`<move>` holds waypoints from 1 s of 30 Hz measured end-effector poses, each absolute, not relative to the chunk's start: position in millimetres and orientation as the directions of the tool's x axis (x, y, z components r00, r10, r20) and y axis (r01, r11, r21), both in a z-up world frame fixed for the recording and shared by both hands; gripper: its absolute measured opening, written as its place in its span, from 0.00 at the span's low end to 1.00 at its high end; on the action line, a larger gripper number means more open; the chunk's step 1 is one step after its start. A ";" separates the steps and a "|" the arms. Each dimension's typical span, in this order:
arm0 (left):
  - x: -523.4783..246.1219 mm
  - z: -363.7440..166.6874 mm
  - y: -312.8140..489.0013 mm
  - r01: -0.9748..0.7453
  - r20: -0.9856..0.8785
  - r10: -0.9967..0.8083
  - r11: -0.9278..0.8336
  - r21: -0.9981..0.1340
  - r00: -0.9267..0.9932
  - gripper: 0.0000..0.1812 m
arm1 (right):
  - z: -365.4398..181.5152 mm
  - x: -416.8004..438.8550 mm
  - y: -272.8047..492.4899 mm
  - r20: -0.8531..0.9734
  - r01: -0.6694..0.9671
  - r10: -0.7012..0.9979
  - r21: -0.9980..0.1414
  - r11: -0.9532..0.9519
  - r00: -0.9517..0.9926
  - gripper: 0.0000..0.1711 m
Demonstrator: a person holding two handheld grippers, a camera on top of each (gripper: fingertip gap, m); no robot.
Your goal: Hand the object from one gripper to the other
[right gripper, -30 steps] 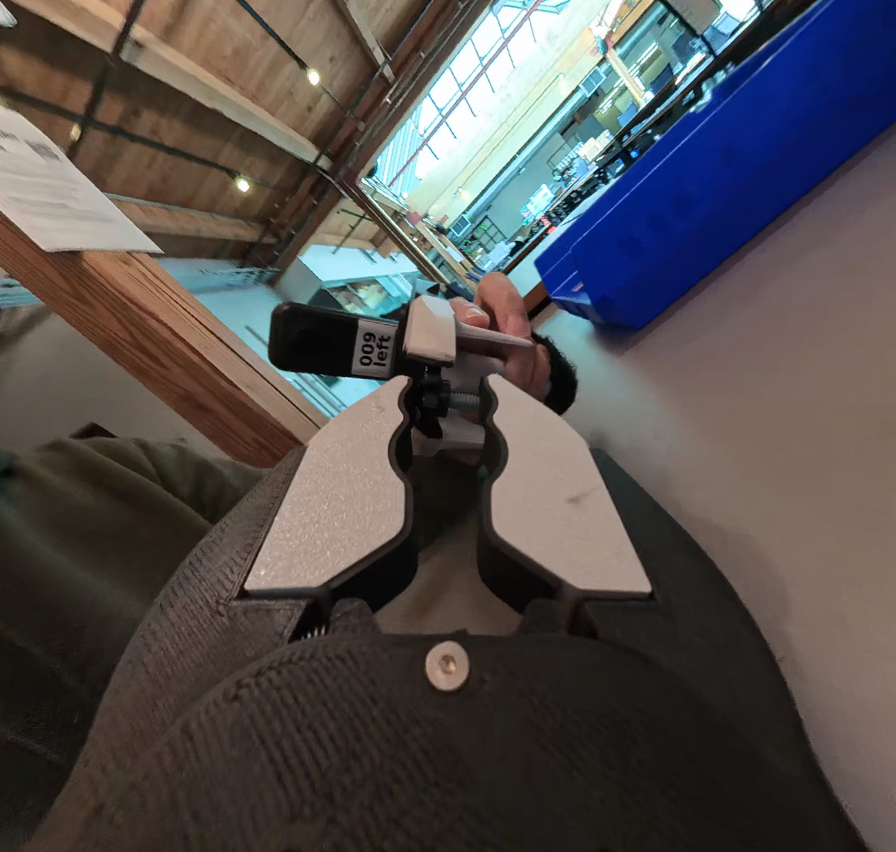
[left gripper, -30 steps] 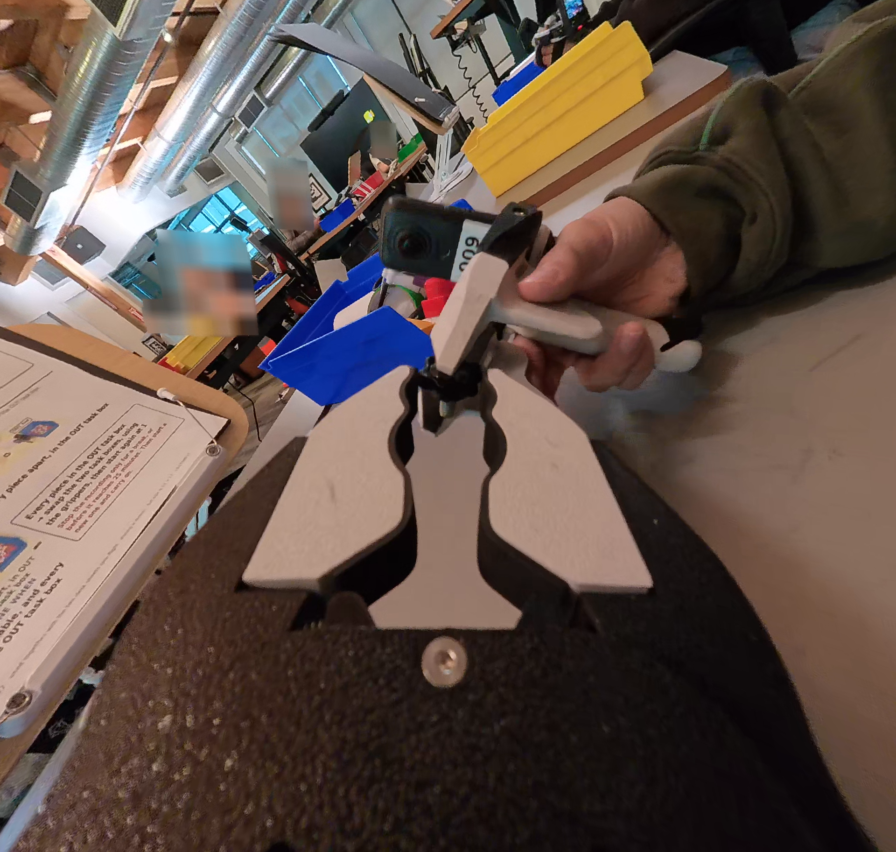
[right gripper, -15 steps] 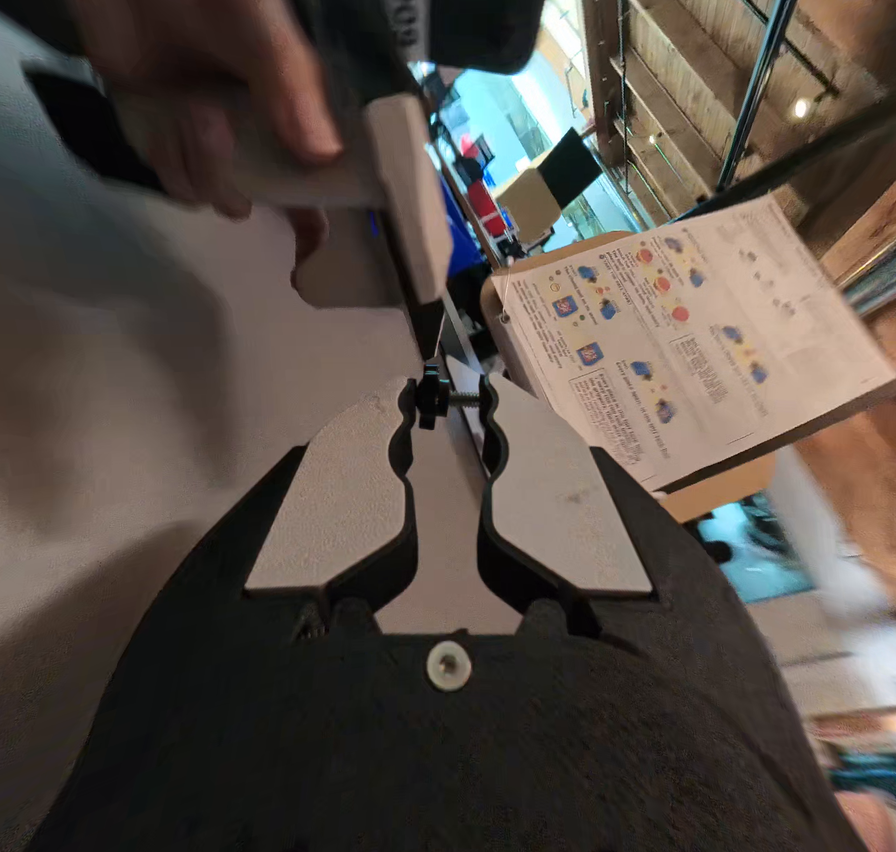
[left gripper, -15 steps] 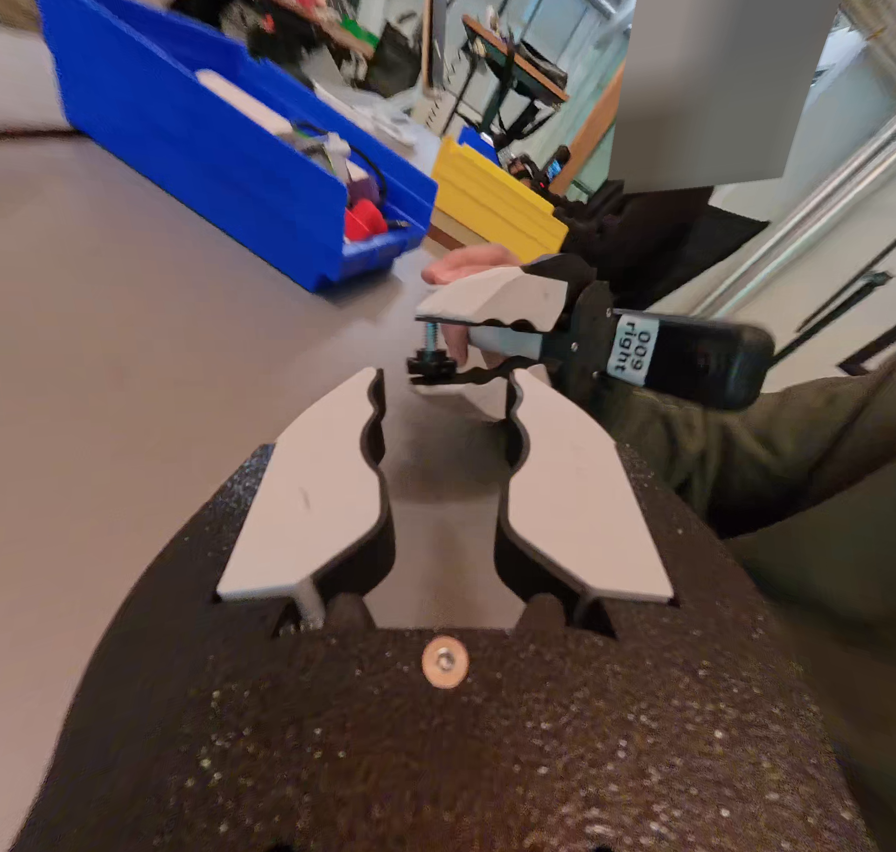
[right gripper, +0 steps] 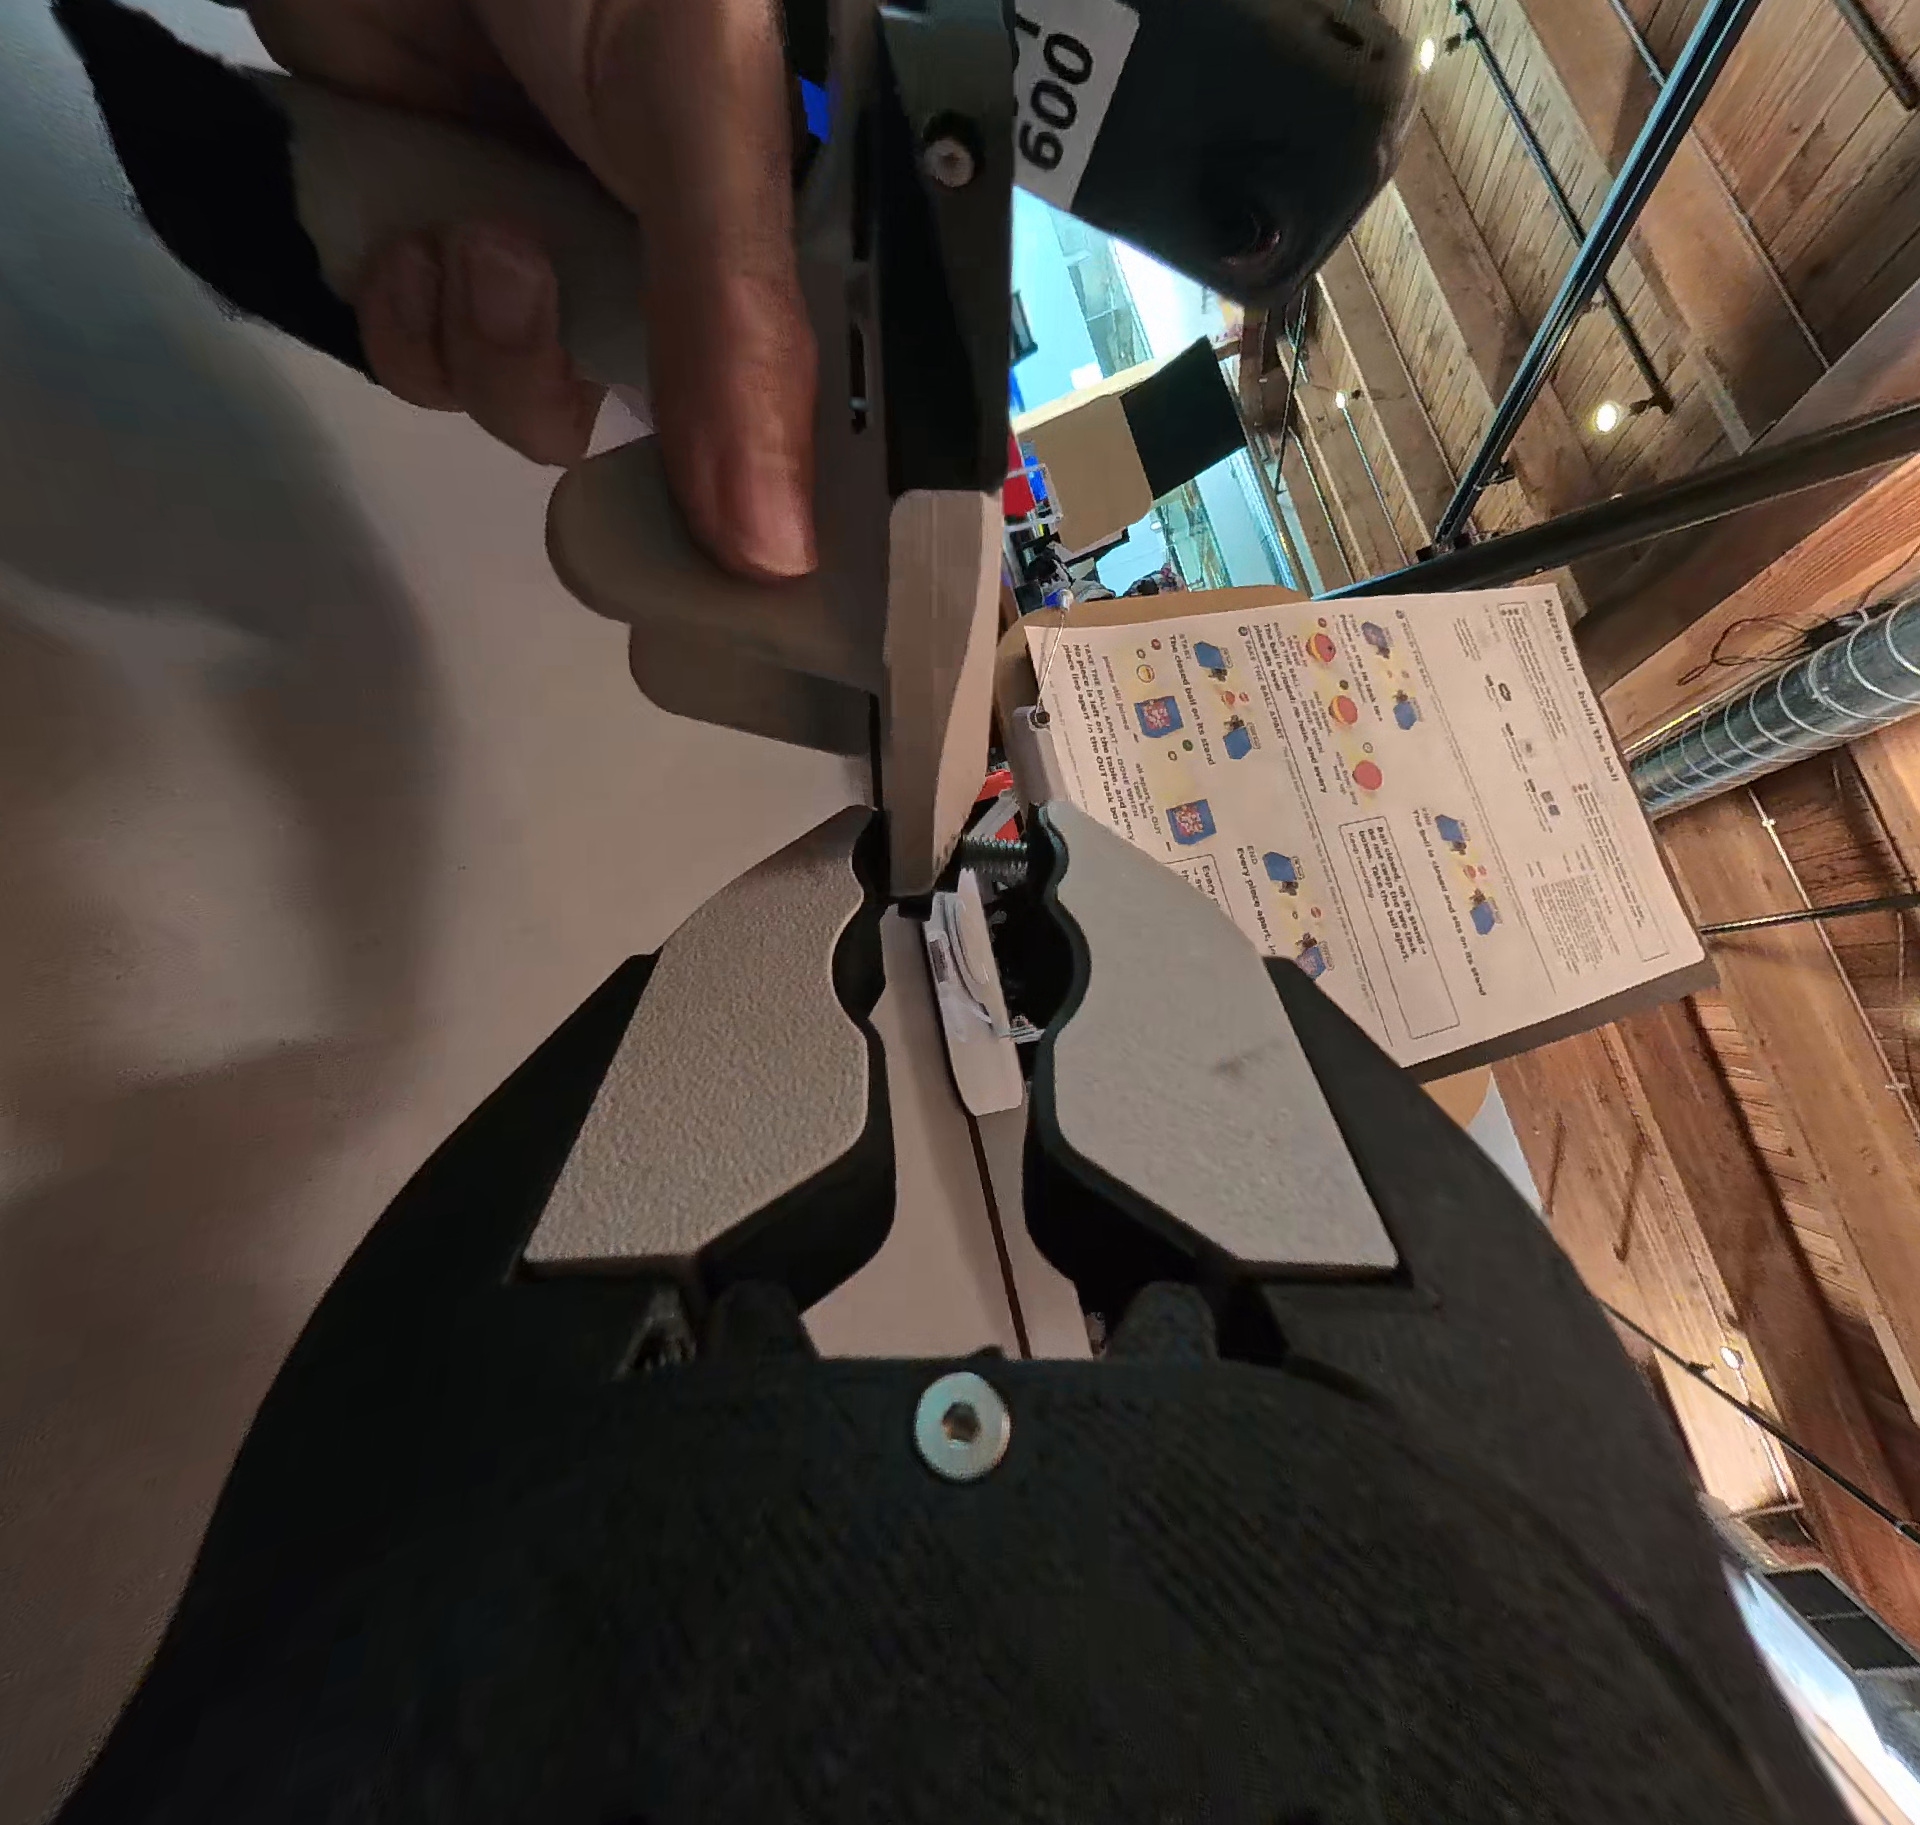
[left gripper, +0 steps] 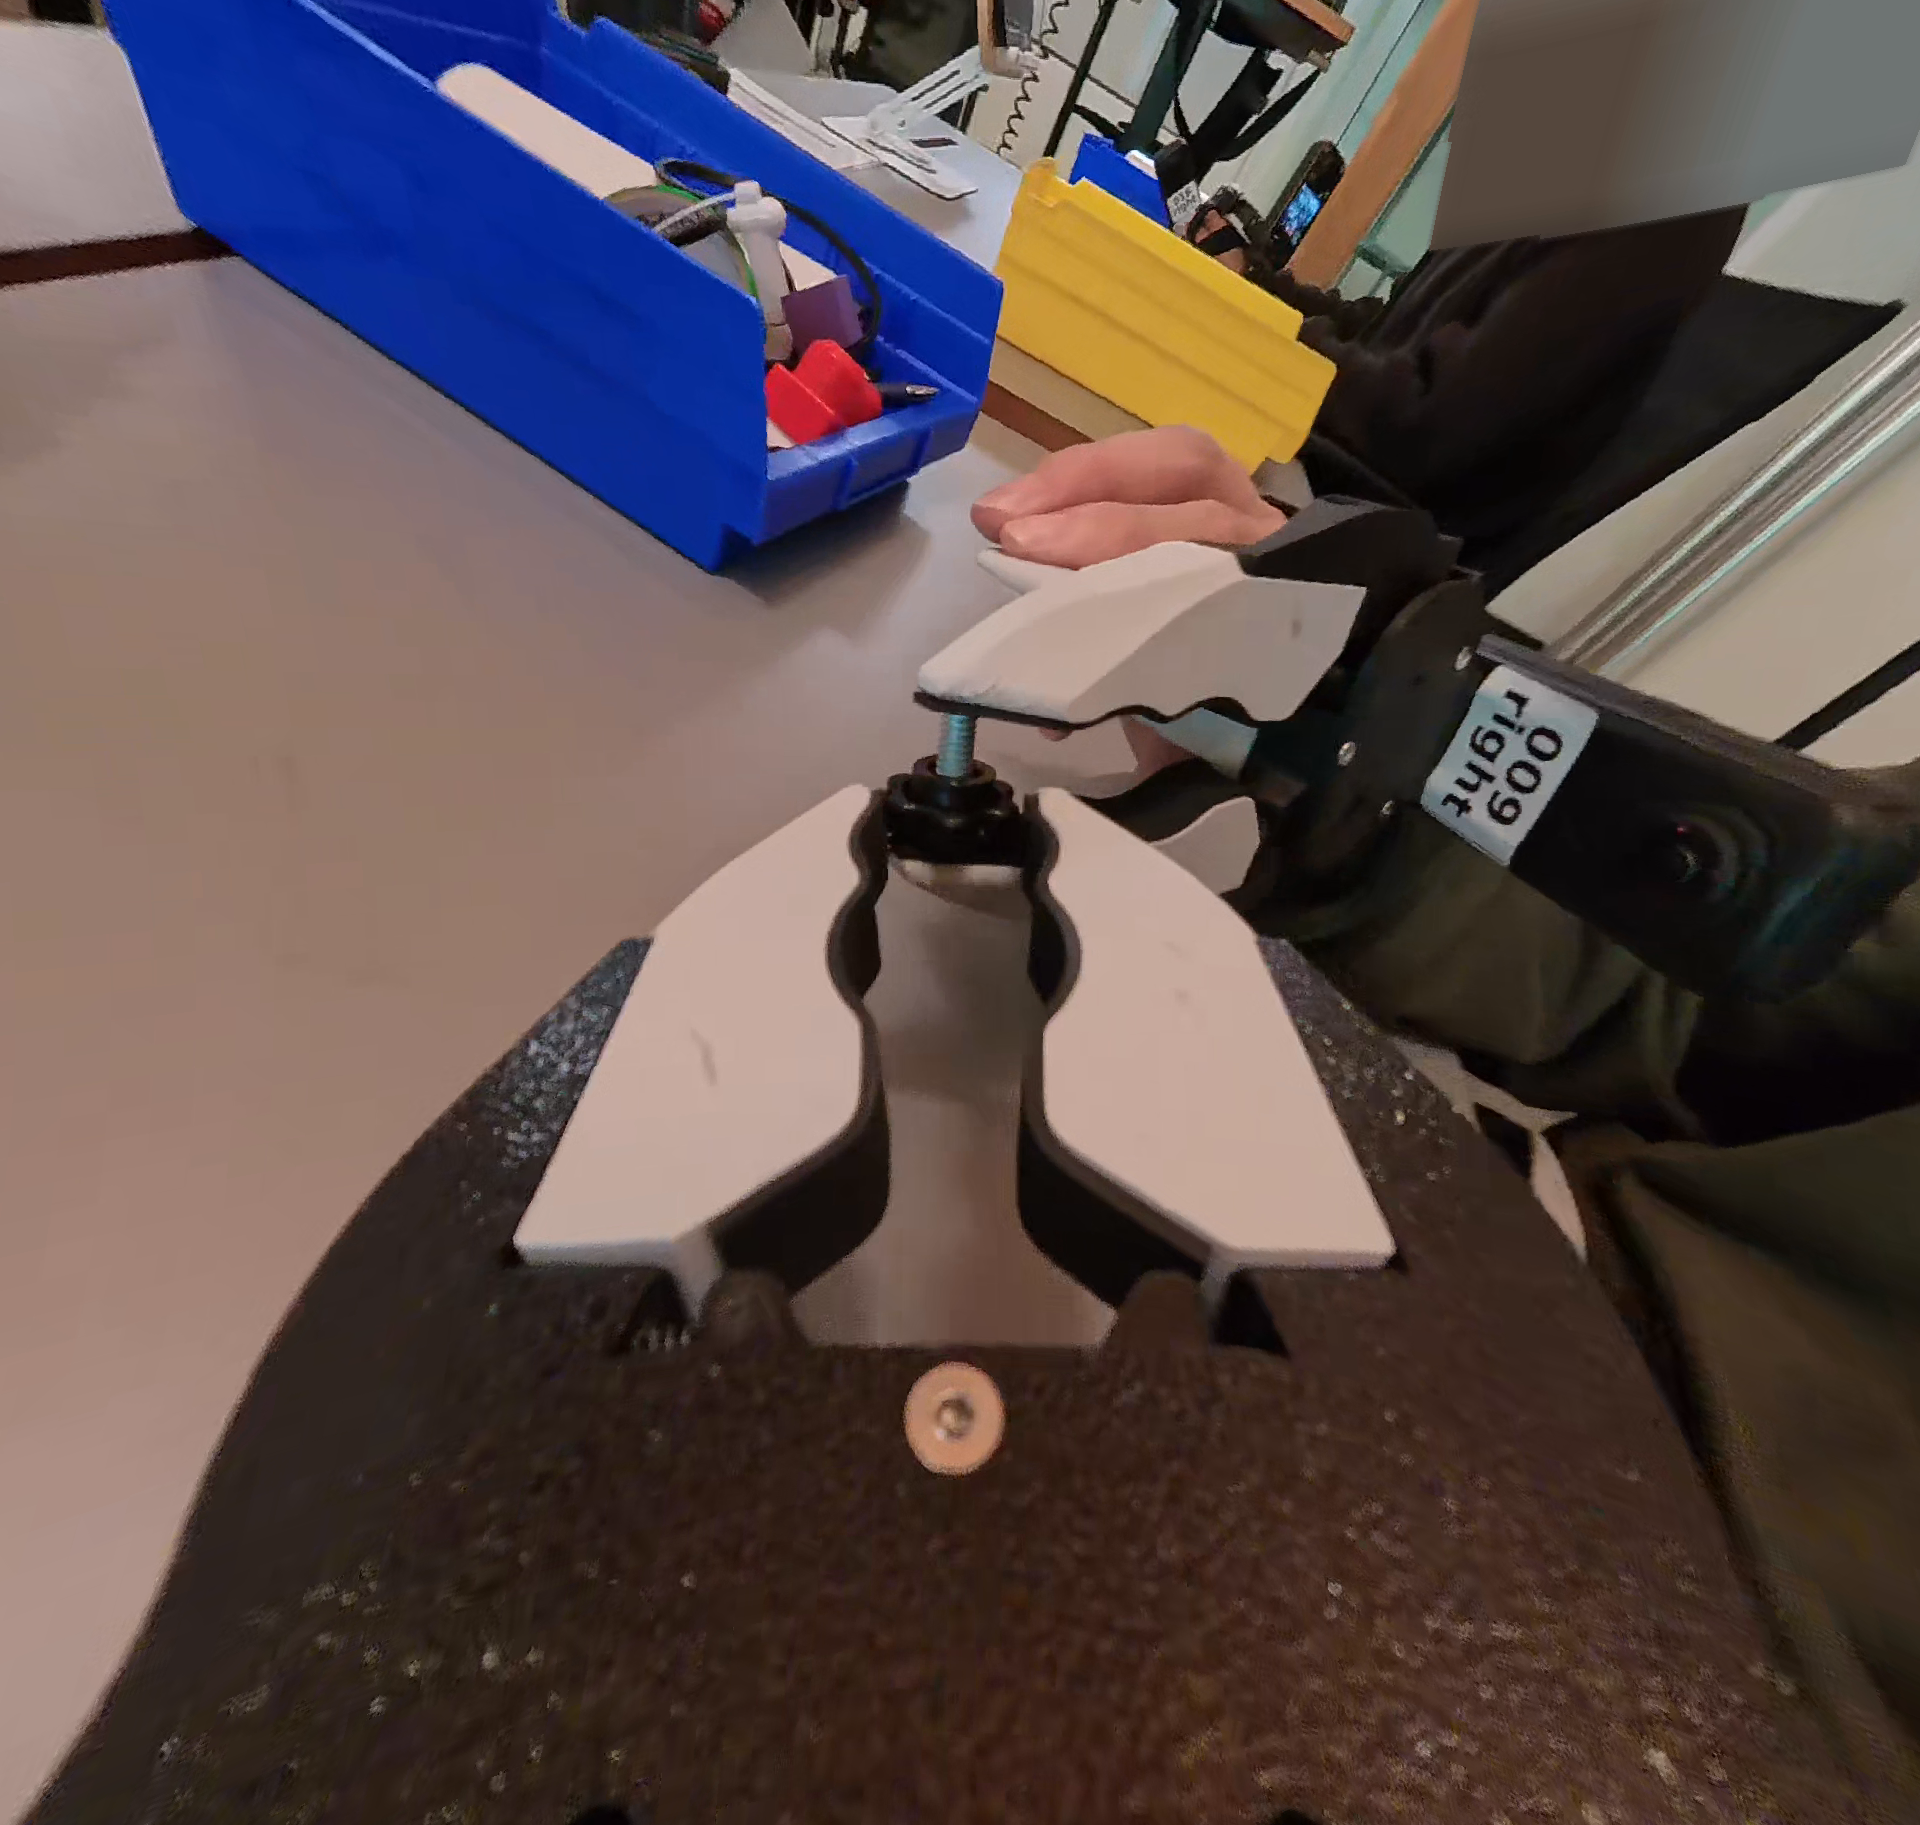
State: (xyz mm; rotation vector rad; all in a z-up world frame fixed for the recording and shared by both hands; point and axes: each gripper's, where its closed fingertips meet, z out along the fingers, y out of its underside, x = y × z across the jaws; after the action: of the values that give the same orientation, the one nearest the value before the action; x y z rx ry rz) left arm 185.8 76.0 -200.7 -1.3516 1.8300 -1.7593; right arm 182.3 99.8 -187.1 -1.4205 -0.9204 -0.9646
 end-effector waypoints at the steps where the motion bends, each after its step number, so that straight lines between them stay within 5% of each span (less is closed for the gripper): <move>1: 186.1 -200.4 76.1 -0.413 0.378 -0.754 -0.156 -0.897 -0.538 0.13 | -186.8 182.6 99.8 0.930 0.929 0.009 -0.366 -0.061 0.367 0.15; 4: 185.9 -200.2 76.4 -0.394 0.359 -0.752 -0.143 -0.908 -0.553 0.13 | -187.0 182.6 99.9 0.917 0.916 0.011 -0.397 -0.063 0.399 0.15; 7: 183.0 -196.8 79.1 -0.349 0.319 -0.742 -0.121 -0.929 -0.590 0.13 | -185.3 179.3 99.8 0.805 0.806 0.031 -0.592 -0.017 0.592 0.24; 12: 175.7 -183.5 91.7 -0.187 0.177 -0.746 -0.071 -0.980 -0.642 0.12 | -172.2 169.5 95.3 0.273 0.260 0.263 -0.962 0.085 0.925 0.38; 14: 174.0 -183.7 94.6 -0.170 0.151 -0.749 -0.053 -0.984 -0.645 0.12 | -159.0 168.4 90.8 0.042 0.002 0.352 -0.994 0.113 0.935 0.31; 16: 175.0 -186.7 95.7 -0.173 0.139 -0.758 -0.035 -0.984 -0.637 0.12 | -146.1 170.6 84.6 -0.058 -0.135 0.392 -0.976 0.172 0.918 0.13; 22: 171.0 -191.6 78.3 -0.144 0.053 -0.723 0.064 -0.988 -0.689 0.12 | -155.7 163.9 87.7 -0.077 -0.133 0.425 -0.985 0.105 0.902 0.14; 25: 170.8 -194.2 75.7 -0.149 0.048 -0.719 0.078 -0.986 -0.694 0.12 | -160.6 160.6 88.6 -0.052 -0.096 0.428 -0.992 0.083 0.902 0.00; 30: 171.4 -195.9 75.1 -0.141 0.018 -0.725 0.110 -0.984 -0.689 0.12 | -164.9 165.3 91.2 -0.067 -0.099 0.403 -0.993 0.060 0.913 0.04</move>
State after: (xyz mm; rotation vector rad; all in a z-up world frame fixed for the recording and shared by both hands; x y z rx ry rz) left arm 171.4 75.1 -195.9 -0.8399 1.9179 -1.6141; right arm 165.3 91.2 -164.9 -1.4655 -0.2533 0.3861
